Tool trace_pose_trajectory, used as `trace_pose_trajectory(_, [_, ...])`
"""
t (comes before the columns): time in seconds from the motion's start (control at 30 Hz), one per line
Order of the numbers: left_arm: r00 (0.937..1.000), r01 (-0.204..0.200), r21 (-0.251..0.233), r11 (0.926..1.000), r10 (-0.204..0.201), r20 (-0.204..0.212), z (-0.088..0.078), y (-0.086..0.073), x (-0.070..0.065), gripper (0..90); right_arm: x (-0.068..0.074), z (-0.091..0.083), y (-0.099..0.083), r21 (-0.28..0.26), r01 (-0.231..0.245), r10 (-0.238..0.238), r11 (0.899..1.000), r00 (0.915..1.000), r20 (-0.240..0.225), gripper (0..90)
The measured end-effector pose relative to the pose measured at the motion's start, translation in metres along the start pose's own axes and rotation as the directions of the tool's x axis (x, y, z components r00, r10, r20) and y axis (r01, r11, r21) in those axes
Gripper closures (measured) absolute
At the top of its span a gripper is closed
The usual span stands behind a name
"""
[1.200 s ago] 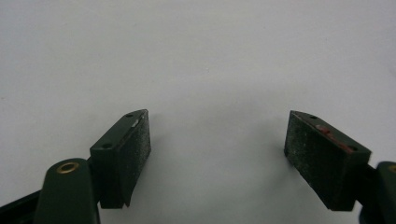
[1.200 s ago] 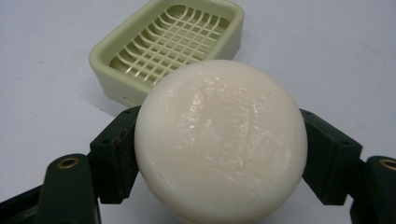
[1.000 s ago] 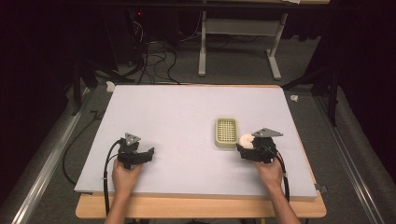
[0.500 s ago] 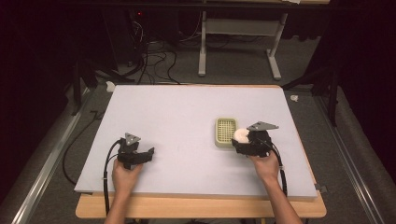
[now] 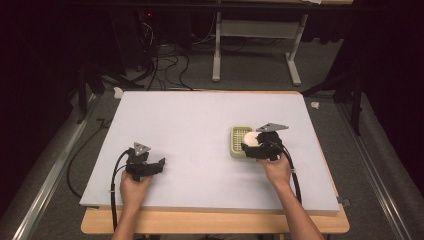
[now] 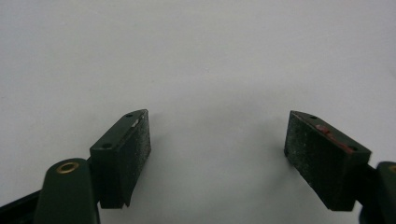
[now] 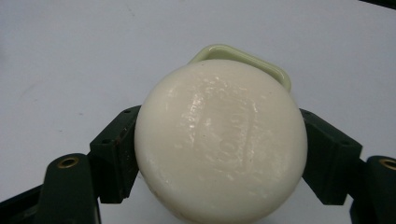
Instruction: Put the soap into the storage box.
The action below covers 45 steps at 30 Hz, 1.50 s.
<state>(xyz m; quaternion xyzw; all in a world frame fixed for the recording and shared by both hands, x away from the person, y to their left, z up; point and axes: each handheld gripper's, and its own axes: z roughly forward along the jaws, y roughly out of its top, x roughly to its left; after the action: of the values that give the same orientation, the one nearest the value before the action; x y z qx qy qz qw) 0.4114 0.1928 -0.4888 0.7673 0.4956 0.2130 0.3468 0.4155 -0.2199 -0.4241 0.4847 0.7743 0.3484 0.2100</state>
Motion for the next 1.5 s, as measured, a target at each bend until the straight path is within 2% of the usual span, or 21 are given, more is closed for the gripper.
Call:
trace_pose_trajectory(0.2, [1.0,-0.003,0.001,1.0,0.003,0.0,0.0,0.0,0.0,23.2,0.003,0.01,0.007,0.001,0.009,-0.009,1.0,1.0,-0.001,25.1])
trace_pose_trajectory(0.6, [1.0,-0.003,0.002,1.0,0.003,0.002,0.0,0.0,0.0,23.2,0.007,0.034,0.018,0.044,0.02,-0.02,0.999,0.9998,-0.001,25.1])
trace_pose_trajectory(0.93, [1.0,-0.003,0.004,1.0,0.003,0.002,0.0,0.0,0.0,23.2,0.003,0.048,0.015,0.086,0.002,-0.004,0.996,0.9998,0.022,25.1])
trace_pose_trajectory(1.2, [1.0,-0.003,0.003,1.0,0.003,0.002,0.0,0.0,0.0,23.2,0.004,0.052,0.014,0.098,0.023,-0.025,0.995,0.9994,0.022,24.9])
trace_pose_trajectory(1.33, [1.0,-0.003,0.004,1.0,0.003,0.002,0.0,0.0,0.0,23.2,0.005,0.052,0.014,0.097,0.037,-0.04,0.995,0.999,0.022,24.5])
trace_pose_trajectory(1.43, [1.0,-0.003,0.004,1.0,0.003,0.002,0.0,0.0,0.0,23.2,0.006,0.047,0.017,0.047,0.04,-0.041,0.998,0.9987,0.03,24.6])
trace_pose_trajectory(1.5, [1.0,-0.003,0.004,1.0,0.003,0.002,0.0,0.0,0.0,23.2,0.007,0.044,0.019,0.036,0.042,-0.043,0.998,0.9984,0.036,24.6])
